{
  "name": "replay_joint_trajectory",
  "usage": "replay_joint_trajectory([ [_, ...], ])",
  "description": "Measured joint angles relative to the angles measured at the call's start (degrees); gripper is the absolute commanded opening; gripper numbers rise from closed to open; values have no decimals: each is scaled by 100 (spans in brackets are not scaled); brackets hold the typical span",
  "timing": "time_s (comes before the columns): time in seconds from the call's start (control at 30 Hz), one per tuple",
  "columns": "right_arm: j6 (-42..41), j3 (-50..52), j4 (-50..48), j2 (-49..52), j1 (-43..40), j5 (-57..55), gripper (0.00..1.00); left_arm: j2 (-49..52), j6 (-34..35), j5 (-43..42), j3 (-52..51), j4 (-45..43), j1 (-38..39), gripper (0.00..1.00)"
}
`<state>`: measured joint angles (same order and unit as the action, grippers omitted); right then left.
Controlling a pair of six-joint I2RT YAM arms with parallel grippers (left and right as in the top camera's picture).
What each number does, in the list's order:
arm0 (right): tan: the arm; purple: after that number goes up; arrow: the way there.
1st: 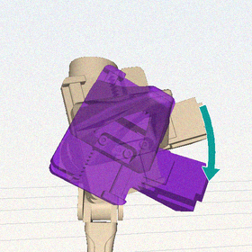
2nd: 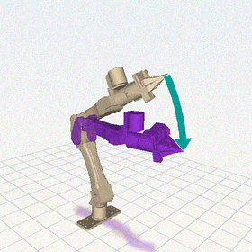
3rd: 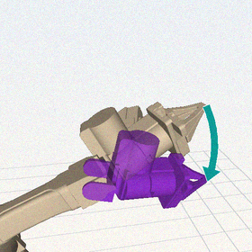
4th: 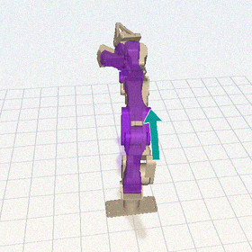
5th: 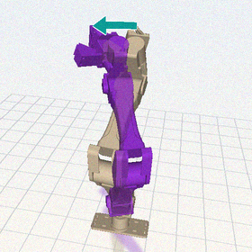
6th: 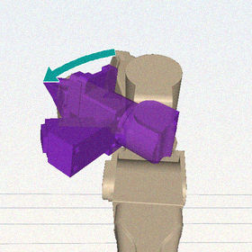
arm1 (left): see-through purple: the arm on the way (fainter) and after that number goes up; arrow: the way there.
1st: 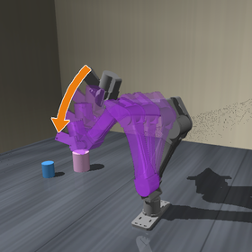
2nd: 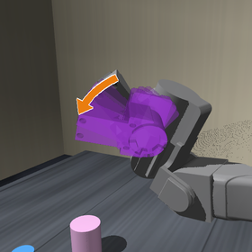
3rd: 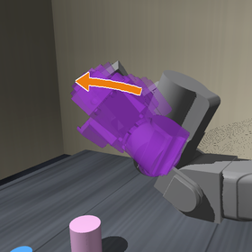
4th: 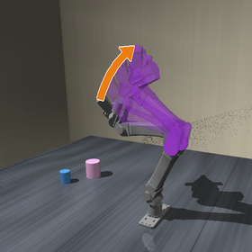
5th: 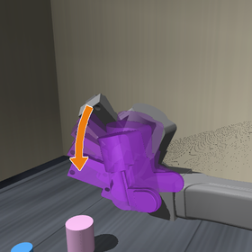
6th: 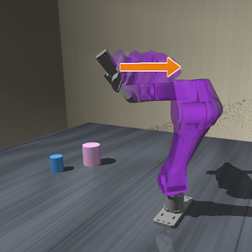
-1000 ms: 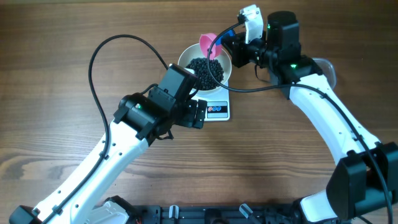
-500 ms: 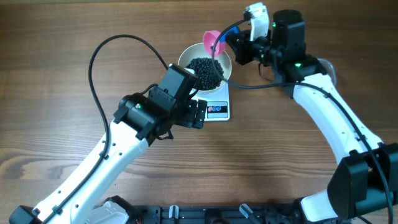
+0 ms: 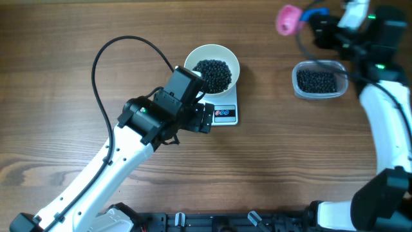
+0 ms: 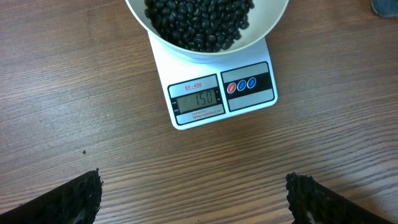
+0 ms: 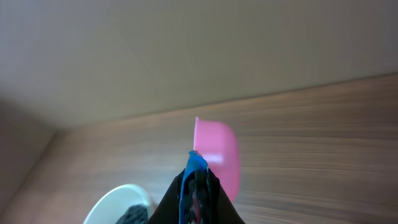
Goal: Scoop item into bowl and weigh 150g on scale
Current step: 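Carry the scoop with the right gripper back and lower it into the tub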
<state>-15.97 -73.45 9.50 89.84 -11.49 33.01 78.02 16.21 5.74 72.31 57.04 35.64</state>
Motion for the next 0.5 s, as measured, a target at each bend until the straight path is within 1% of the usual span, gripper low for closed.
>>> replay_joint_trajectory([
  [0.1,-24,-11,376,-199,-623,35,4,0,2,-2,0,0,0,100],
  [0.13,72,-24,682,-258,-844,46,4,0,2,0,0,0,0,100],
  [0.2,520,-50,1316,-289,-1132,44,4,0,2,0,0,0,0,100],
  [0.27,1185,-52,2109,-289,-1246,42,4,0,2,0,0,2,0,100],
  [0.37,1969,-48,2612,-286,-1261,46,4,0,2,0,0,0,0,100],
  [0.5,2391,-52,3029,-286,-1261,-120,4,0,2,0,0,2,0,100],
])
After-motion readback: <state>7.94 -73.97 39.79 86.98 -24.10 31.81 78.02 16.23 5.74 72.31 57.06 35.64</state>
